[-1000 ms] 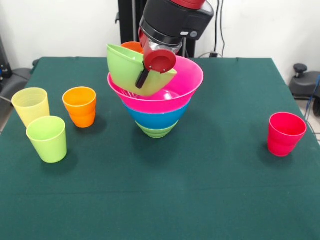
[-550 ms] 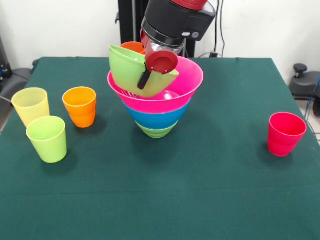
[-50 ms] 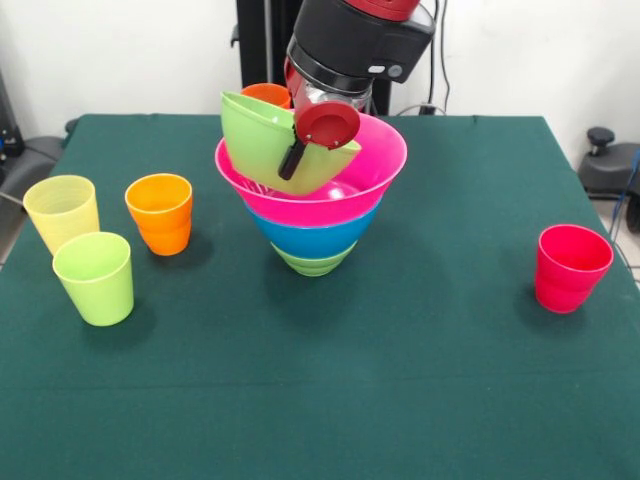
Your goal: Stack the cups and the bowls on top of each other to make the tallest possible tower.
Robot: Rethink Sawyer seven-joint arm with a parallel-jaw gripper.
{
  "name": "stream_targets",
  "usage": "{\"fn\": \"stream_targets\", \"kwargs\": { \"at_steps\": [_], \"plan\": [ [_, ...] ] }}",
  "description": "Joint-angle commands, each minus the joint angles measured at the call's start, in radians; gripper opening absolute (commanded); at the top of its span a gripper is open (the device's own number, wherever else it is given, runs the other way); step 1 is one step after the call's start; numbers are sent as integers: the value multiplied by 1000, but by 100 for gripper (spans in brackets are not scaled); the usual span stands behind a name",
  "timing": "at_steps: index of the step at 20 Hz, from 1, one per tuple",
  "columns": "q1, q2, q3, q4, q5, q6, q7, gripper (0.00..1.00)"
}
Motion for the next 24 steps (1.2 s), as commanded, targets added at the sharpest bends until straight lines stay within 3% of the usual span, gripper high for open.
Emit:
{"fn": "stream_targets", "kwargs": {
  "at_steps": [1, 18, 19, 24],
  "plan": [
    [10, 21, 76, 17, 26, 8, 218, 0],
    [6, 13, 83, 24, 27, 4, 210, 0],
    [6, 14, 83, 24, 27, 5, 210, 100],
    [7, 15, 81, 23, 27, 7, 211, 100]
  ]
}}
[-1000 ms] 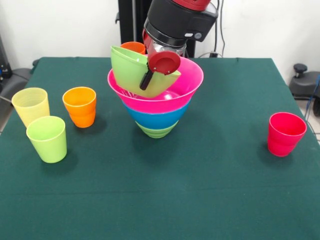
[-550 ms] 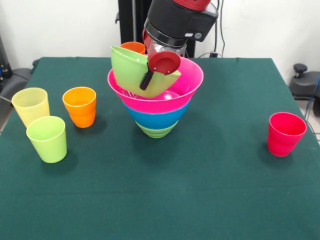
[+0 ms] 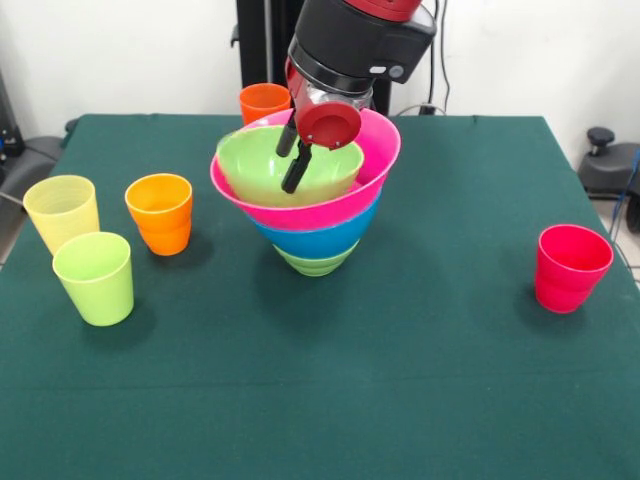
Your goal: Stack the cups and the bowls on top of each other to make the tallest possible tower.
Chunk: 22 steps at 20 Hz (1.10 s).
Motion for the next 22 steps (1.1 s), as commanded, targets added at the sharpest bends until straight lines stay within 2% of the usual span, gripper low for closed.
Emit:
{"fn": "stream_targets", "kwargs": {
  "at_steps": [1, 13, 22],
  "plan": [
    [6, 14, 81, 23, 26, 8, 211, 100],
    [1, -3, 76, 19, 19, 31, 195, 100],
    [-10, -41, 45, -17, -8, 136, 165, 100]
  ]
}}
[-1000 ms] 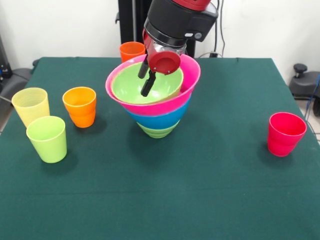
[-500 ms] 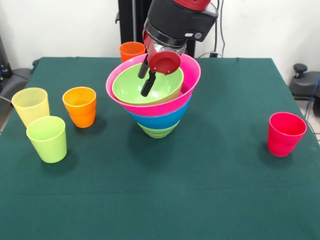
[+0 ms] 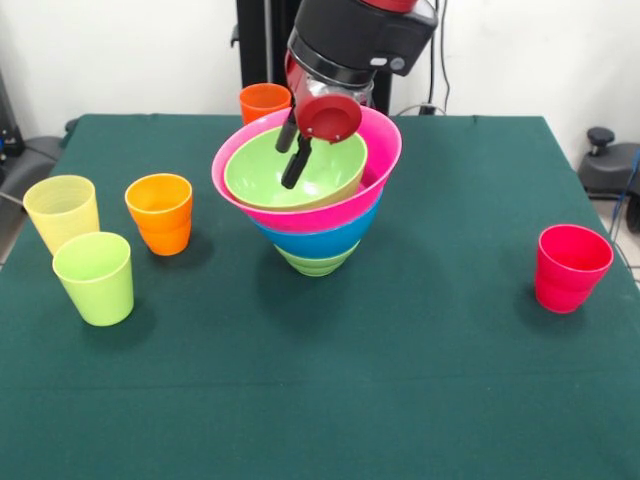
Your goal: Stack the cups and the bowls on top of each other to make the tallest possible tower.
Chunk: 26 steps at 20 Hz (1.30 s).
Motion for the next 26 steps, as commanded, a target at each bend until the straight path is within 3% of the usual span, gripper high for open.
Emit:
{"fn": "stream_targets", "kwargs": {
  "at_steps": [1, 13, 26],
  "plan": [
    [-11, -29, 47, -22, -10, 147, 162, 100],
    [-75, -83, 29, -66, -52, 234, 53, 100],
    [-156, -119, 91, -12, -92, 132, -53, 100]
  ]
}}
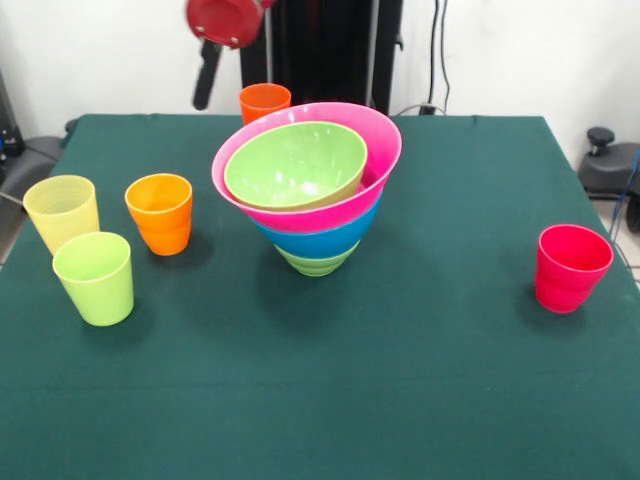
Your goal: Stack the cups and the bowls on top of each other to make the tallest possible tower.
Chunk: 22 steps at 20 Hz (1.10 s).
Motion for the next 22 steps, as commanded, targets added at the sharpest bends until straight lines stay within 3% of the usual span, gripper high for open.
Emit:
{"fn": "stream_targets", "kwargs": {
  "at_steps": [1, 22],
  "plan": [
    [-38, -1, 136, 12, -92, -2, -53, 100],
    [-116, -7, 236, 71, -137, -190, -109, 100]
  ]
}}
